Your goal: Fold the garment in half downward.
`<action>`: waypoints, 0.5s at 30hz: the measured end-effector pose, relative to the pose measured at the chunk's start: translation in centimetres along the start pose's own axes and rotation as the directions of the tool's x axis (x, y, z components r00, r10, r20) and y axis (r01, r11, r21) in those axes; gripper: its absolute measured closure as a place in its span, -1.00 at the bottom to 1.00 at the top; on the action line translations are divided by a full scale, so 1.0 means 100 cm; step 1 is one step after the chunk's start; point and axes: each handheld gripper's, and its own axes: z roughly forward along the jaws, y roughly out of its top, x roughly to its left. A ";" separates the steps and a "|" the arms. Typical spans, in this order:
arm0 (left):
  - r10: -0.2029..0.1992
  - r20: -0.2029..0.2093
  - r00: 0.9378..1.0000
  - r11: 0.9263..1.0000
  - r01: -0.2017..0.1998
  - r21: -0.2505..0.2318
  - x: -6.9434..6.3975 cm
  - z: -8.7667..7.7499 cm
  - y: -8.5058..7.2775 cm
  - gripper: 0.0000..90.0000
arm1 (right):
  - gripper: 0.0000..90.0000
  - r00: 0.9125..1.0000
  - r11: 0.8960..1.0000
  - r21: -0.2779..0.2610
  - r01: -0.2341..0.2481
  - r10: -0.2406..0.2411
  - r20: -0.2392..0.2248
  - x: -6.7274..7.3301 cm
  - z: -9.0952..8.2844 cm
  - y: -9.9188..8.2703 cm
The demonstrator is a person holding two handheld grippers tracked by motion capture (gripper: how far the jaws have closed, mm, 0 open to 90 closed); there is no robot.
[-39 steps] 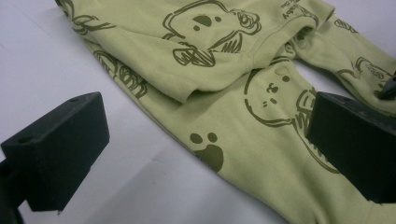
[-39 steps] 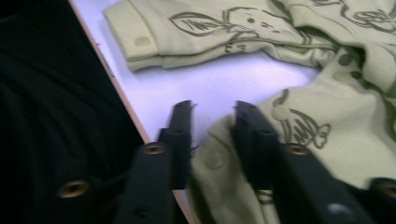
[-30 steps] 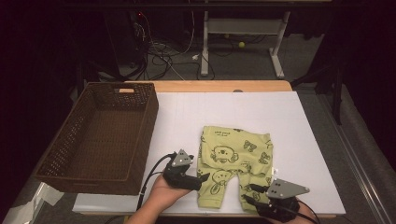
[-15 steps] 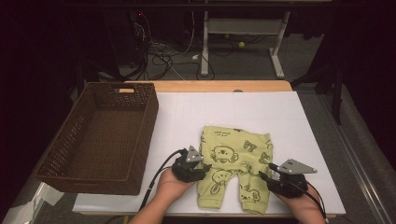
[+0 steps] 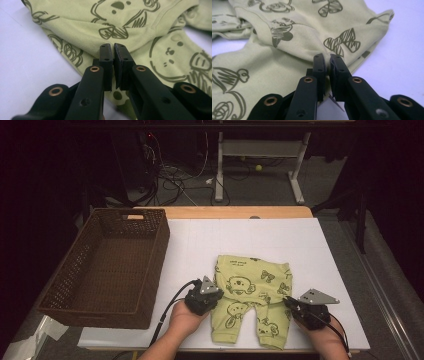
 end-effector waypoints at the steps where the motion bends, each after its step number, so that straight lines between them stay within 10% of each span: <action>1: 0.005 -0.007 1.000 1.000 -0.005 -0.005 -0.001 -0.001 0.000 0.82 | 0.89 1.000 1.000 -0.010 0.006 -0.005 0.004 0.000 -0.002 0.001; 15: 0.033 0.008 0.999 0.996 -0.032 -0.084 -0.011 -0.027 0.002 0.85 | 0.92 1.000 0.995 -0.100 0.010 -0.010 -0.004 0.004 -0.026 0.003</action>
